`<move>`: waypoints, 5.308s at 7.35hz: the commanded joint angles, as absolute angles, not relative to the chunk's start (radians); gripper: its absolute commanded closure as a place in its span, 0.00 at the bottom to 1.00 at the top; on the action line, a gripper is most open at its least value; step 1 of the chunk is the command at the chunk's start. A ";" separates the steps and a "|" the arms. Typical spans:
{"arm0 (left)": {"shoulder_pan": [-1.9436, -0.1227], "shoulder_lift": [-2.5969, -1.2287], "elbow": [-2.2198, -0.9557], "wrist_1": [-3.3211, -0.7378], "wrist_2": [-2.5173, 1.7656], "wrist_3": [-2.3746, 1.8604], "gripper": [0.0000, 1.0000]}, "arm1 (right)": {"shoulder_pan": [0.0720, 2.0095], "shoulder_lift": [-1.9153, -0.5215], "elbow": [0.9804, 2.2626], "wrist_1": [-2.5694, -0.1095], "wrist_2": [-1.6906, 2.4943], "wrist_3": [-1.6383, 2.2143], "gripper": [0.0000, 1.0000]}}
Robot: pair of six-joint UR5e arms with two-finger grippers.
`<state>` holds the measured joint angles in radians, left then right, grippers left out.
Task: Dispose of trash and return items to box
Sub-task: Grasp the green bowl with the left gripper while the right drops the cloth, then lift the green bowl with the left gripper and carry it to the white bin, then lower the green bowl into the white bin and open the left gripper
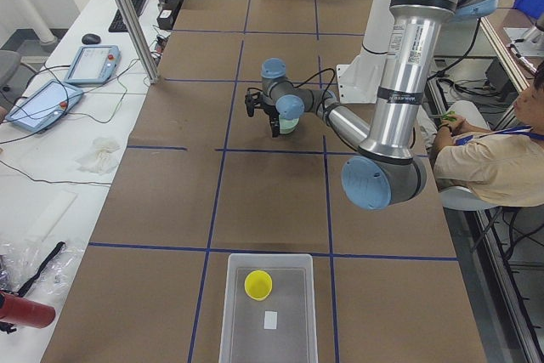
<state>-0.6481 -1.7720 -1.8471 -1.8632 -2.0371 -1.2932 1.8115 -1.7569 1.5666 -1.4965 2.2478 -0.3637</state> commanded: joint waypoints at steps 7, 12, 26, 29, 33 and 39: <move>-0.565 -1.763 -1.851 -1.861 -2.033 -1.290 1.00 | 1.802 -1.756 1.407 -1.356 2.249 -0.357 0.00; -0.609 -1.758 -1.952 -1.853 -2.034 -1.282 1.00 | 1.792 -1.671 1.419 -1.353 2.338 -0.350 0.00; -1.793 -1.583 -1.124 -1.928 -2.253 0.276 1.00 | 1.519 -1.594 1.718 -1.359 2.410 0.161 0.00; -1.793 -1.556 -1.046 -1.942 -2.253 0.222 1.00 | 1.505 -1.594 1.729 -1.359 2.410 0.161 0.00; -1.793 -1.546 -1.054 -1.944 -2.253 0.224 0.63 | 1.505 -1.595 1.738 -1.361 2.411 0.187 0.00; -1.789 -1.554 -1.708 -1.658 -2.264 0.149 0.13 | 1.496 -1.614 1.767 -1.367 2.408 0.189 0.00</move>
<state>-1.7935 -1.5510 -1.5365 -1.7137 -2.2609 0.1837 1.5008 -1.6086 1.7655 -1.3661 2.4121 0.1886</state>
